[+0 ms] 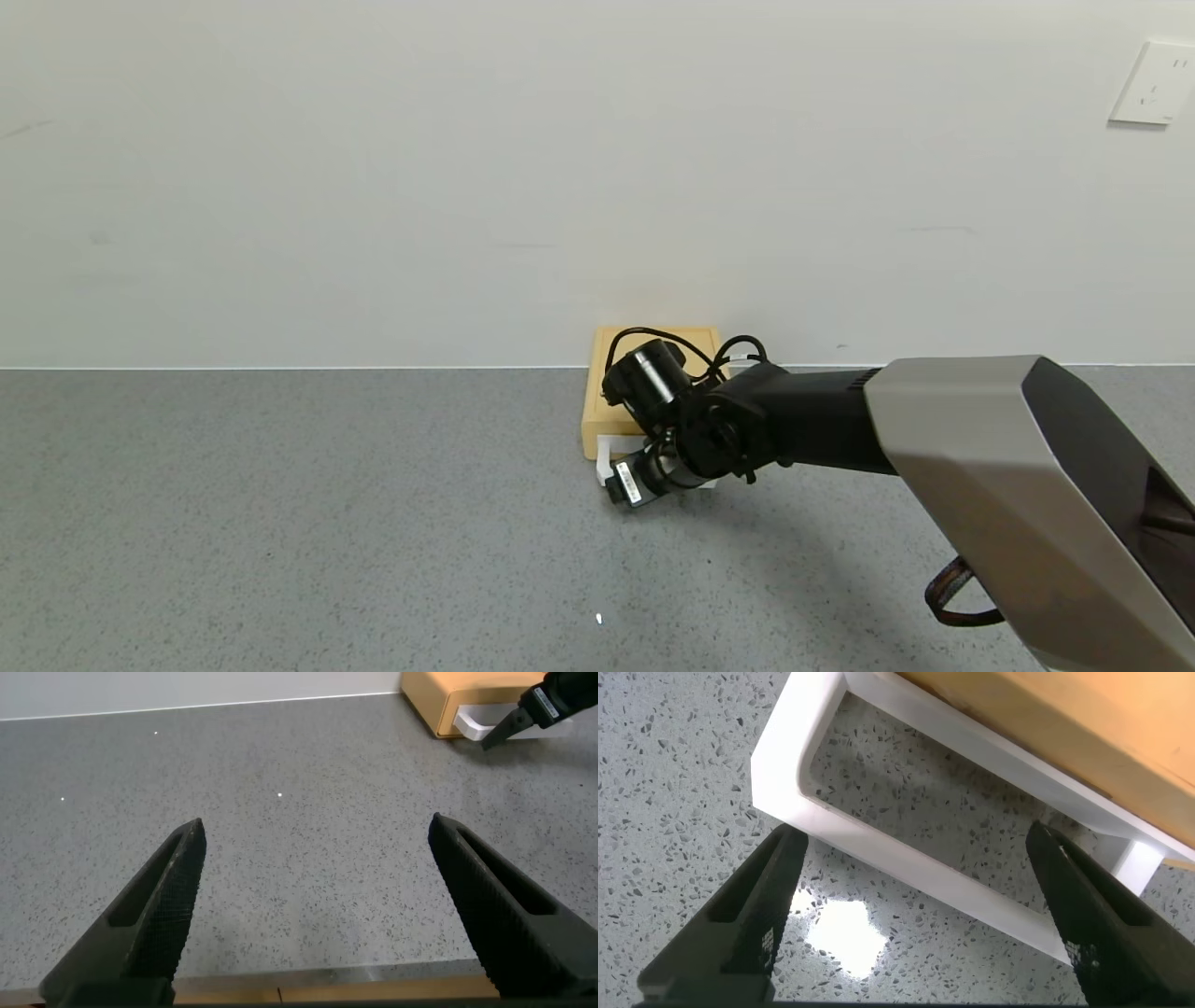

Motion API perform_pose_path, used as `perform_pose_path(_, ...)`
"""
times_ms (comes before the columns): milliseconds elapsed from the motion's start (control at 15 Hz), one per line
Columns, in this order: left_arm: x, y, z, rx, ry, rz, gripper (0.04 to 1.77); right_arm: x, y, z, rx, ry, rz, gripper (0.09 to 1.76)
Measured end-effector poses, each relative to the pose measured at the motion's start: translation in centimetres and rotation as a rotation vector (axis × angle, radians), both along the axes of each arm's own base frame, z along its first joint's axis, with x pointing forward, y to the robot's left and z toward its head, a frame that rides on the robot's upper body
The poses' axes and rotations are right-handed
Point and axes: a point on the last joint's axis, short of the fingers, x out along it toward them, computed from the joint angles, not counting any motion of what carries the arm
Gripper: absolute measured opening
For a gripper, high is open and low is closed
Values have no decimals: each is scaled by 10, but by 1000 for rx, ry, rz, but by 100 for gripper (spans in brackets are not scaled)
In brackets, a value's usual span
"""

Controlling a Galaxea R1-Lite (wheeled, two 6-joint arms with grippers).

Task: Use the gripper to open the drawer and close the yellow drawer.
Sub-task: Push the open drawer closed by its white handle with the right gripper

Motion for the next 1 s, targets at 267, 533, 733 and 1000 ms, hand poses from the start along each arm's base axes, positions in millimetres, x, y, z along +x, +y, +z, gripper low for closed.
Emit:
perform_pose_path(267,0,0,0,0,0,0,172,1,-1,-1,0,0,-2,171)
perform_pose_path(533,0,0,0,0,0,0,172,1,1,-5,-5,8,-1,171)
perform_pose_path(733,0,0,0,0,0,0,172,1,1,-7,-8,10,-1,171)
perform_pose_path(1000,0,0,0,0,0,0,172,1,0,-6,-9,10,-1,171)
